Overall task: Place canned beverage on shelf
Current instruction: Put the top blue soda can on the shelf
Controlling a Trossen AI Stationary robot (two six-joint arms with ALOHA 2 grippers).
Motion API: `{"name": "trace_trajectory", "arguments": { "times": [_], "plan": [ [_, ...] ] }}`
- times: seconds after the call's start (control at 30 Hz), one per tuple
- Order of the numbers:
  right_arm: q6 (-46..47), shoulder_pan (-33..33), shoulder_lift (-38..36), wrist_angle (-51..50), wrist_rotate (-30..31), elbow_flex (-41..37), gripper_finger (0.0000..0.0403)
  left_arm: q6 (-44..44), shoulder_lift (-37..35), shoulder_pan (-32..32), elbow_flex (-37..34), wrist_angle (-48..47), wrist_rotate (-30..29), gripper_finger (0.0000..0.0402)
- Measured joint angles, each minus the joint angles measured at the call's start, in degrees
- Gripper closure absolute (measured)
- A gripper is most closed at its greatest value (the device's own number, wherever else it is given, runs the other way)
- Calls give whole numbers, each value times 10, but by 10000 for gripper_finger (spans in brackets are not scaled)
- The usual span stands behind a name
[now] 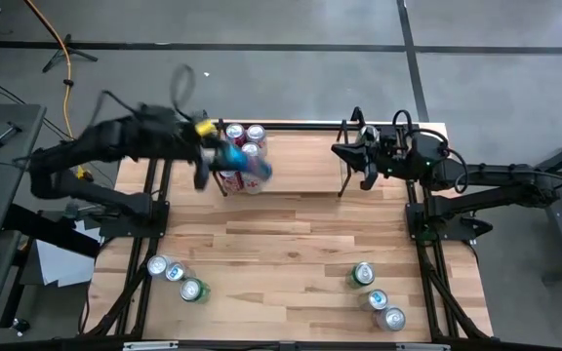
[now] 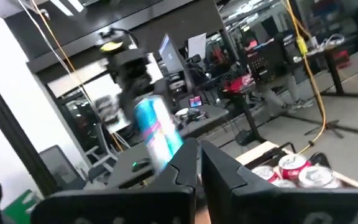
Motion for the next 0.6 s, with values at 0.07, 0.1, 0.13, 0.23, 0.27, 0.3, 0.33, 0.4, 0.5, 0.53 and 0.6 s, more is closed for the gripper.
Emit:
{"name": "trace_trajectory", "arguments": {
  "times": [0.07,0.1,0.13,0.23,0.27,0.3,0.33,0.4,0.5,0.53,0.6],
  "plan": [
    [20,0,6,0,-13,0,375,61,28,-42,13,-13,0,254],
    [32,0,11,-4,-22,4,360,90,41,-58,20,-18,0,254],
    [43,0,19,-15,-36,12,343,115,54,-73,27,-17,-2,254],
    [63,0,57,-64,-94,55,278,190,85,-104,54,-15,-7,254],
    [63,0,74,-90,-115,77,254,214,94,-110,64,-14,-7,254],
    [62,1,92,-119,-136,101,228,239,102,-117,73,-12,-7,254],
    [55,3,112,-152,-157,127,204,263,110,-123,81,-12,-9,254],
    [31,5,152,-230,-197,183,156,306,125,-134,96,-14,-24,254],
    [-31,5,213,-342,-252,278,101,365,140,-150,112,-21,-52,248],
    [-55,3,232,-379,-271,312,88,382,142,-156,113,-21,-62,248],
    [-103,0,272,-445,-299,377,70,412,148,-168,114,-21,-78,249]
  ]
}}
